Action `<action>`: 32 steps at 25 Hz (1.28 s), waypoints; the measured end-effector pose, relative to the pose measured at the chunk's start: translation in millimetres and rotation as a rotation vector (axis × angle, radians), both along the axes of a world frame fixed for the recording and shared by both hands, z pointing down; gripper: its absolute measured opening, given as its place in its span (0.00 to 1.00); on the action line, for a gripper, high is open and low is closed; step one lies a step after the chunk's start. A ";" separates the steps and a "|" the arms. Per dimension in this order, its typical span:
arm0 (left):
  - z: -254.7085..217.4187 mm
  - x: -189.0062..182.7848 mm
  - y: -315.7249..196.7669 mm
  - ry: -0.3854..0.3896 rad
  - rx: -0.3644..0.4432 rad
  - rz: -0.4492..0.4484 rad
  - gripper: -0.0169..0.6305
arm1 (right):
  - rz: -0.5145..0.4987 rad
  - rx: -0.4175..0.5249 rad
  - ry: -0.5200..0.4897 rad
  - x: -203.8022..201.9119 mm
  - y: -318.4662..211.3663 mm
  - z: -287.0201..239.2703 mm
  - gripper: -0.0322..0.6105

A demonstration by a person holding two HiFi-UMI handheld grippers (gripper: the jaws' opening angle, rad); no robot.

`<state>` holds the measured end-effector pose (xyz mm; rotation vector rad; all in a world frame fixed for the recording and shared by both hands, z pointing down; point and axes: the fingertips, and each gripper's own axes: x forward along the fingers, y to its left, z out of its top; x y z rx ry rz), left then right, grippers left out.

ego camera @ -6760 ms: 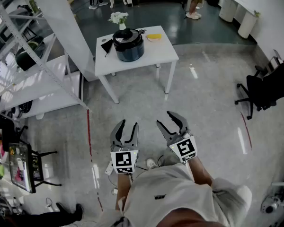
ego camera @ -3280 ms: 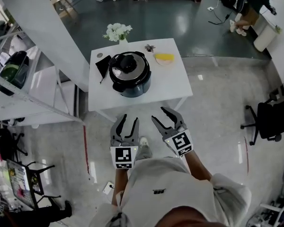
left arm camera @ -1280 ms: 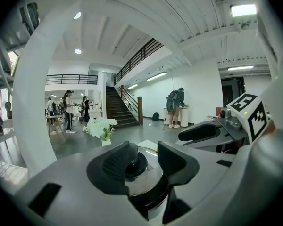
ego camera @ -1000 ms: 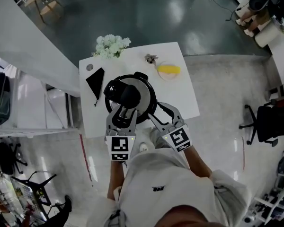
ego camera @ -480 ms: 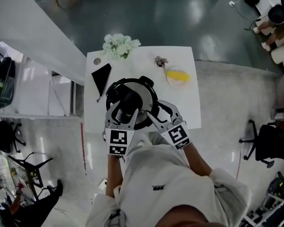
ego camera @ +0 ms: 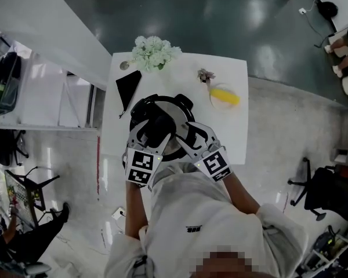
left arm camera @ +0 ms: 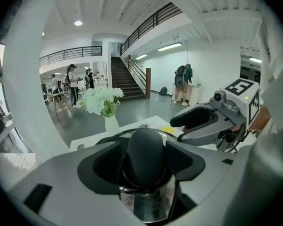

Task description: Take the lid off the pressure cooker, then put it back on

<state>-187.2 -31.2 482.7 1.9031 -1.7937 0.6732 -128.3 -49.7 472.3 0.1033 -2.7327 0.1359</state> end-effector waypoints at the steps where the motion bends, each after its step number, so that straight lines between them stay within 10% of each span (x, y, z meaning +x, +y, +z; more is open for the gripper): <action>1: 3.0 0.7 -1.1 -0.002 -0.015 0.010 0.51 | -0.009 -0.005 0.003 -1.3 -1.3 1.4 0.36; 17: 29.5 6.7 -15.0 0.065 -0.112 0.101 0.47 | -0.090 -0.053 0.016 -11.8 -8.7 14.6 0.36; 32: 31.5 5.6 -14.1 0.081 -0.123 0.132 0.47 | 0.054 -0.022 0.046 -17.5 -18.2 16.1 0.36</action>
